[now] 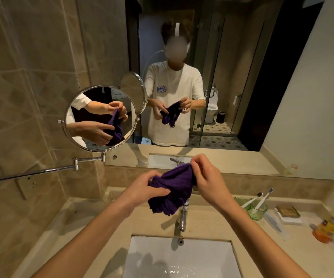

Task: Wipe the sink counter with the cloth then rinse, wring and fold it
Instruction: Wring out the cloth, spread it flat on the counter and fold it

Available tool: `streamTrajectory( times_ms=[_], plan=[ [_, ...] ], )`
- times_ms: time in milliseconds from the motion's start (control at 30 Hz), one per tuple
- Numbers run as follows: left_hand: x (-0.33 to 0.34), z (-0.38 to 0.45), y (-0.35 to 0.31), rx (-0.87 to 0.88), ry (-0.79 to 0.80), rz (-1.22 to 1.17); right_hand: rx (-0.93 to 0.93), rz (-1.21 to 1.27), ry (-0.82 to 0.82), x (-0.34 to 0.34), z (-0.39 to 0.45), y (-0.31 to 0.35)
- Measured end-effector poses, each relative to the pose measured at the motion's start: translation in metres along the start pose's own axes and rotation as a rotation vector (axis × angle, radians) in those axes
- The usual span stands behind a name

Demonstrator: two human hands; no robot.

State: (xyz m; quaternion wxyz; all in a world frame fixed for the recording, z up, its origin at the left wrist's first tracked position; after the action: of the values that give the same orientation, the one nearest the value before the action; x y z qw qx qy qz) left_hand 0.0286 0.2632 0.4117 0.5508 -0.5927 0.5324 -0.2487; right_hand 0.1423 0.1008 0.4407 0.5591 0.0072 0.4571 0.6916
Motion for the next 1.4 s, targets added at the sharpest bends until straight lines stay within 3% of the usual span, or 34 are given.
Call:
streamTrajectory(
  times_ms=[133,333,600,900,1233,1400],
  plan=[
    [0.002,-0.001,-0.006,0.049,-0.053,0.243,0.064,0.078,0.048,0.002,0.01,0.012],
    [0.005,-0.01,-0.018,0.19,0.15,-0.008,0.027,0.122,0.087,-0.006,0.03,0.025],
    [-0.017,-0.006,-0.025,0.249,0.028,-0.103,-0.088,0.013,0.156,-0.025,0.039,0.024],
    [-0.04,0.004,-0.028,0.373,-0.004,0.166,-0.101,0.006,0.227,-0.043,0.044,0.036],
    [-0.055,0.023,-0.008,0.278,0.029,0.275,-0.211,-0.05,0.196,-0.065,0.054,0.06],
    [-0.052,0.021,0.004,0.273,0.092,0.322,-0.172,-0.05,0.162,-0.075,0.051,0.056]
  ],
)
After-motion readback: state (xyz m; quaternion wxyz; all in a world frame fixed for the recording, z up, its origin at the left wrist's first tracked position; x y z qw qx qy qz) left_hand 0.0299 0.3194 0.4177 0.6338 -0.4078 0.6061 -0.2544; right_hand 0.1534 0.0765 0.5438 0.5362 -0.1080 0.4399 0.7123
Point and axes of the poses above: each hand's wrist, its own z-axis towards the middle knuckle, its own x-axis out of the palm, y = z × x, the point moved 3 cm from there along z, towards the middle knuckle, and after that the axes turned 10 degrees about -x, right-handed, at the moved point
